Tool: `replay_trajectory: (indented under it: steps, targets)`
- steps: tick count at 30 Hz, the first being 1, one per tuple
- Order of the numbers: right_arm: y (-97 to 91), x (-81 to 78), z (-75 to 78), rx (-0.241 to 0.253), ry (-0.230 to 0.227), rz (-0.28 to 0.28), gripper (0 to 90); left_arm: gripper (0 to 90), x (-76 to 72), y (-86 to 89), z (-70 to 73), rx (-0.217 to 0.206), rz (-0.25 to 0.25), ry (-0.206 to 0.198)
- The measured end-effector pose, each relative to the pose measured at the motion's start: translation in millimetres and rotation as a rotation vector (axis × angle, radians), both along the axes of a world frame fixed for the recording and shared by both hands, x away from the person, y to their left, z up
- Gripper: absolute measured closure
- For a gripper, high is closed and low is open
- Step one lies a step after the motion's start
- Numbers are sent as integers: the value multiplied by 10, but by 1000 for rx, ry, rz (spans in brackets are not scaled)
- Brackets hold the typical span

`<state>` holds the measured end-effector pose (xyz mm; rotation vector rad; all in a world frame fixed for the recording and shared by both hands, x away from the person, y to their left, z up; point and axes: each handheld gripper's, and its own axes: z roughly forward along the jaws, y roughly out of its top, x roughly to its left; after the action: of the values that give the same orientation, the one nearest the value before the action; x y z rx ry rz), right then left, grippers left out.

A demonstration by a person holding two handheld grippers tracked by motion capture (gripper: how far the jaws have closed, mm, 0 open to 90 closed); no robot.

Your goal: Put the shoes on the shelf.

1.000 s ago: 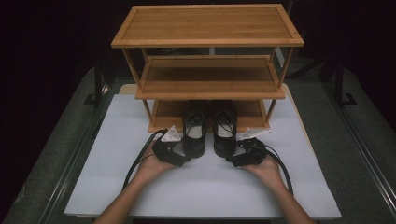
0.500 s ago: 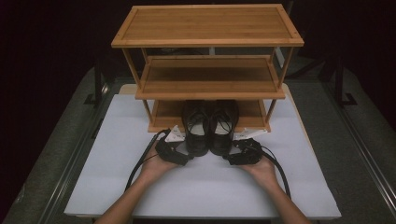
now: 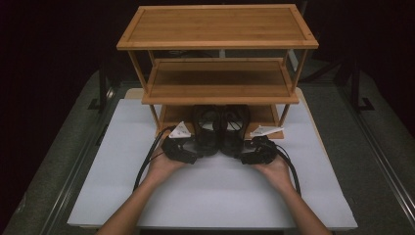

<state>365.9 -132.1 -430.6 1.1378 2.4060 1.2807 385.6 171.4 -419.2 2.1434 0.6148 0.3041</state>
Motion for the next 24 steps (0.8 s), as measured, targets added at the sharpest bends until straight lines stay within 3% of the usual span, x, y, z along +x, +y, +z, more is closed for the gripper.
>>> replay_trajectory:
  steps: [13, 18, 24]
  targets:
    - [17, 310, 36, 0, -12, -37, 286, 217, 320, -30, 43, 6, 17, -7]
    - [36, 400, 13, -14, -21, -56, 286, 217, 424, -48, 7, 22, 31, -26]
    - [64, 521, 4, -32, -38, -74, 286, 218, 533, -63, -45, 11, 60, -16]
